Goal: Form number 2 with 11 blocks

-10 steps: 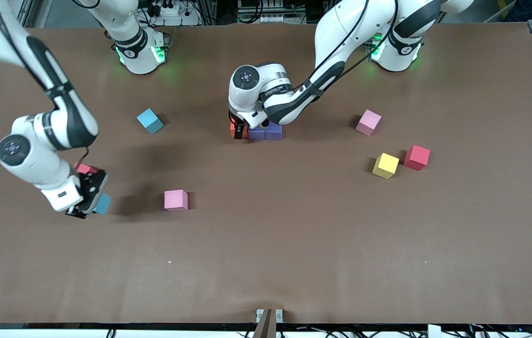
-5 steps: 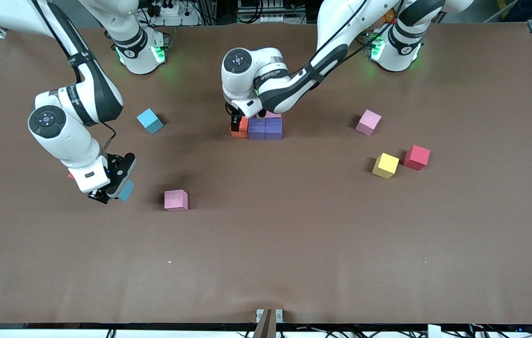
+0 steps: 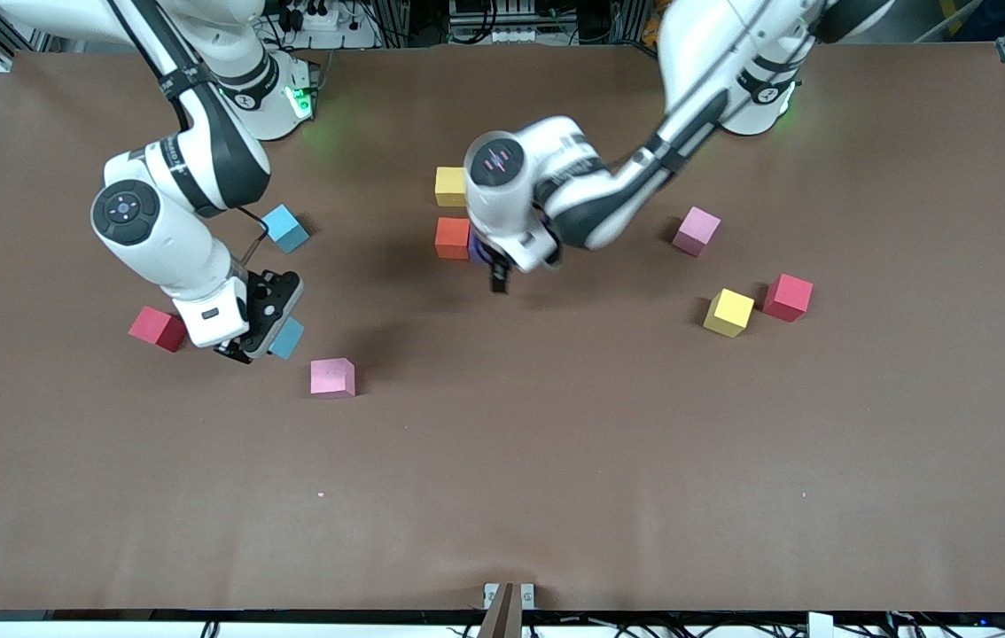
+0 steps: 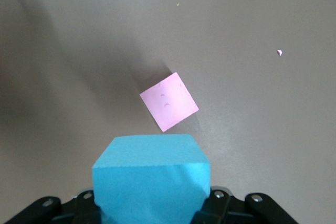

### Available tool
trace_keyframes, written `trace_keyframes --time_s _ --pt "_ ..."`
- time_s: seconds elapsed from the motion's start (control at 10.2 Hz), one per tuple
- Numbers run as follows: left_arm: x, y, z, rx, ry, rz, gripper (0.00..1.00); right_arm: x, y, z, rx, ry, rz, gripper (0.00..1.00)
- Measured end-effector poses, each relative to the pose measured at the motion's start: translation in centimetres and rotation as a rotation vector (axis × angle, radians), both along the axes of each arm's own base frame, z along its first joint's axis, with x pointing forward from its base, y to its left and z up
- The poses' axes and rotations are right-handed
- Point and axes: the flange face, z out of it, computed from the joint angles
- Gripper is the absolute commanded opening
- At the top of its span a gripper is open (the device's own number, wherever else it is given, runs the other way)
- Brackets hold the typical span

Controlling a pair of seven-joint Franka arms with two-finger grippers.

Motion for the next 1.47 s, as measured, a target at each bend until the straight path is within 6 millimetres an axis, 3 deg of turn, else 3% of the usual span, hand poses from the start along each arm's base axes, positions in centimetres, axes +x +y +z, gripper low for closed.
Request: trace_keyframes --time_s 0.39,0.59,0.69,0.88,1.08,1.47 --pt "9.6 16.9 -2.2 0.102 0.117 0.137 1.00 -1.8 6.1 -0.5 0.044 0.039 -0.222 0.50" --pt "11.0 24.1 -1.9 0.125 0.137 0.199 1.00 -3.1 9.0 -0.6 0.055 0.057 -0.373 0.50" --pt "11.1 26.6 -1.5 0.138 0.138 0.230 1.00 -3.8 10.4 -0.7 0.059 0.067 -0.470 0.51" --pt "11.3 30.2 -0.7 0.156 0.132 0.297 1.00 -5.4 13.1 -1.8 0.067 0.120 -0.673 0.50" --pt "11.8 32.5 -0.3 0.169 0.116 0.412 1.00 -6.8 15.3 -3.4 0.093 0.208 -0.813 0.49" --pt "12.3 34.0 -0.8 0.162 0.070 0.619 1.00 -10.4 21.6 -7.5 0.070 0.207 -0.985 0.49"
